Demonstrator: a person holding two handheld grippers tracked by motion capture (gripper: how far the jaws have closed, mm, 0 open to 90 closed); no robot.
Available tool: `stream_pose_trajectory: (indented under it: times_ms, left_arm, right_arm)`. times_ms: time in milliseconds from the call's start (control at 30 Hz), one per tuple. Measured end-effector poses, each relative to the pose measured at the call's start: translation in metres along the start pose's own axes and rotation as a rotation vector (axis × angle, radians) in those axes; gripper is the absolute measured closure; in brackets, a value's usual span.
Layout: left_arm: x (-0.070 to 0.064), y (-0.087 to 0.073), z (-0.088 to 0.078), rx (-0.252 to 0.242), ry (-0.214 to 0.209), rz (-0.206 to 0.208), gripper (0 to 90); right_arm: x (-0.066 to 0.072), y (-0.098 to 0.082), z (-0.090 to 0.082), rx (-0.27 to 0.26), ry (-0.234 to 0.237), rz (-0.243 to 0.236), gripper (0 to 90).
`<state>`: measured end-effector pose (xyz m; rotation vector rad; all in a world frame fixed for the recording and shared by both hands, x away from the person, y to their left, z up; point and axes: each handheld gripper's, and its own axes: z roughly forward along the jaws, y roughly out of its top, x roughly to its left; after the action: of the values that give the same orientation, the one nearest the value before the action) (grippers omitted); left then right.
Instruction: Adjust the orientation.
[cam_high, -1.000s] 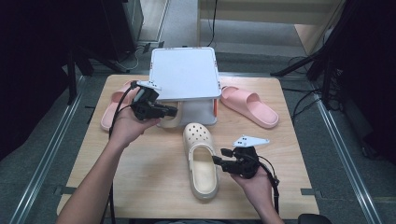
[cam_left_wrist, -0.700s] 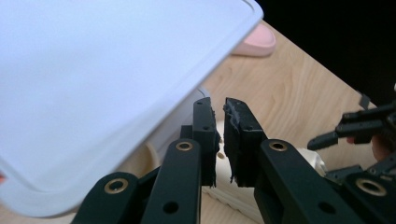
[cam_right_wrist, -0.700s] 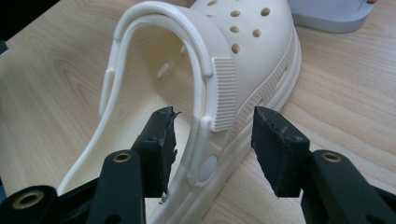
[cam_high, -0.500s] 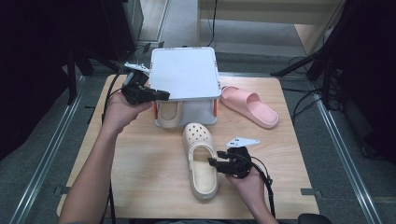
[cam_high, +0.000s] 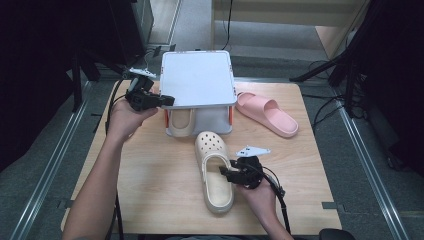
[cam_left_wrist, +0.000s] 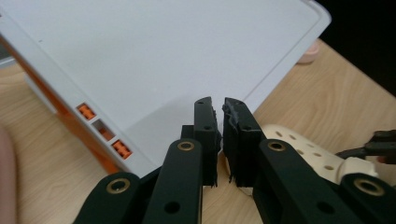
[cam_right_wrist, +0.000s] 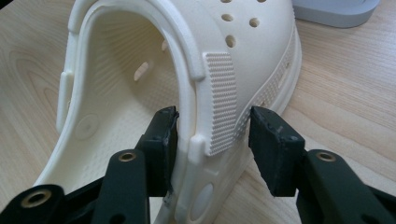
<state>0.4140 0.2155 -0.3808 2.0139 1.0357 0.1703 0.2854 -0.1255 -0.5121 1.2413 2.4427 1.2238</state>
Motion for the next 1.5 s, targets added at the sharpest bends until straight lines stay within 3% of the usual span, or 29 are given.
stream_pose_trajectory:
  times_ms: [67, 200, 267, 733, 1000, 1300, 1500]
  left_arm:
    - [0.0, 0.0, 0.0, 0.001, -0.001, 0.001, 83.4]
    - [-0.001, 0.0, 0.0, 0.0, 0.008, 0.01, 83.4]
    - [-0.001, 0.0, 0.0, 0.0, 0.009, 0.009, 83.3]
    - [0.0, -0.002, 0.0, -0.015, 0.0, -0.006, 82.9]
    - [-0.002, -0.002, 0.0, -0.012, 0.012, 0.002, 82.5]
    - [-0.003, -0.003, 0.0, -0.014, 0.014, 0.001, 82.3]
    - [-0.003, -0.003, 0.0, -0.017, 0.01, -0.003, 82.3]
  right_arm:
    - [0.0, 0.0, 0.0, -0.002, -0.002, 0.004, 55.1]
    - [-0.001, 0.002, -0.001, -0.021, -0.022, 0.025, 69.1]
    - [-0.002, 0.002, -0.002, -0.035, -0.042, 0.005, 73.8]
    - [-0.013, 0.018, -0.016, -0.05, -0.059, 0.034, 77.8]
    - [-0.028, 0.042, -0.03, -0.098, -0.104, 0.035, 77.9]
    - [-0.046, 0.07, -0.015, -0.119, -0.139, 0.075, 77.7]
    - [-0.057, 0.087, 0.006, -0.111, -0.2, 0.106, 77.5]
